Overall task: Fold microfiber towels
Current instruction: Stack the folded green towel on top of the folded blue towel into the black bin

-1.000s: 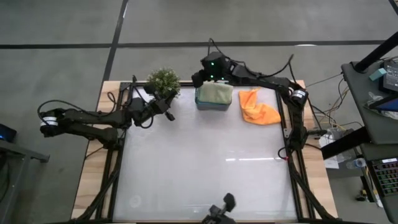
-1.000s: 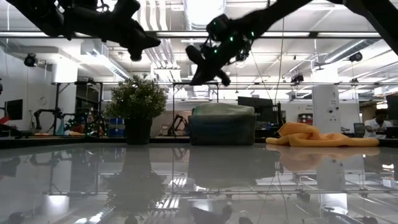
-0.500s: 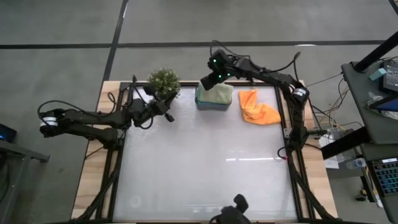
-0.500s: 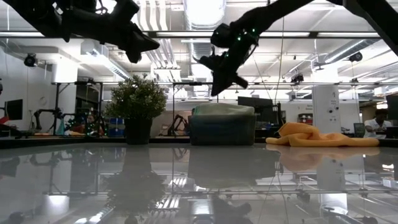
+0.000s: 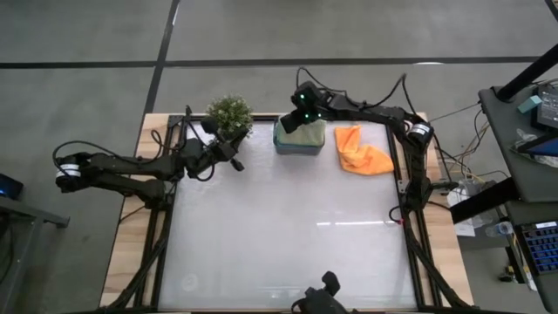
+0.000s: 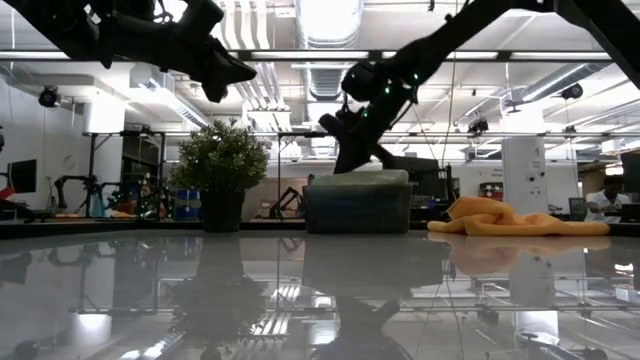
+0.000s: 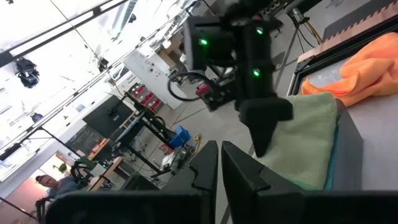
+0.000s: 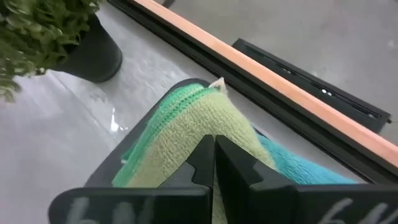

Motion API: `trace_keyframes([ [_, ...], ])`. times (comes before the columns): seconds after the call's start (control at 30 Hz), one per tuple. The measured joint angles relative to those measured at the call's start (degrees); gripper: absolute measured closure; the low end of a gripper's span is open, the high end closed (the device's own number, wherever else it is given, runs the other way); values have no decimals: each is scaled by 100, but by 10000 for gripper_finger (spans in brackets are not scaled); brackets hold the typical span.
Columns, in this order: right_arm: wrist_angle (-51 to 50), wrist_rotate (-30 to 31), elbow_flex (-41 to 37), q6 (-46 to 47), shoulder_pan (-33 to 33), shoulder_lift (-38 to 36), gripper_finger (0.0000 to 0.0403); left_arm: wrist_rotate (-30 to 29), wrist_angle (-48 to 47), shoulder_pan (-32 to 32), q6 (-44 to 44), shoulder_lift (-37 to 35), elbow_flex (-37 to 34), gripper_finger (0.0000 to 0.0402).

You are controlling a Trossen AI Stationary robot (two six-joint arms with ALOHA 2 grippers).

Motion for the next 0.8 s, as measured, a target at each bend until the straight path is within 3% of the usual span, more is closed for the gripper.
trace_keyframes([
  [0.3,1738,63,-1076,98,6,1,394,0,2,0,-2,0,-7,394],
  [0.4,1785,488,-1260,5,15,-3,394,0,2,0,-32,0,-7,394],
  [0.6,1797,573,-1219,-411,13,-59,394,71,-7,0,-194,75,-9,394],
  [0.8,969,471,-614,-1102,-1,-385,394,799,-300,67,-741,450,412,398],
])
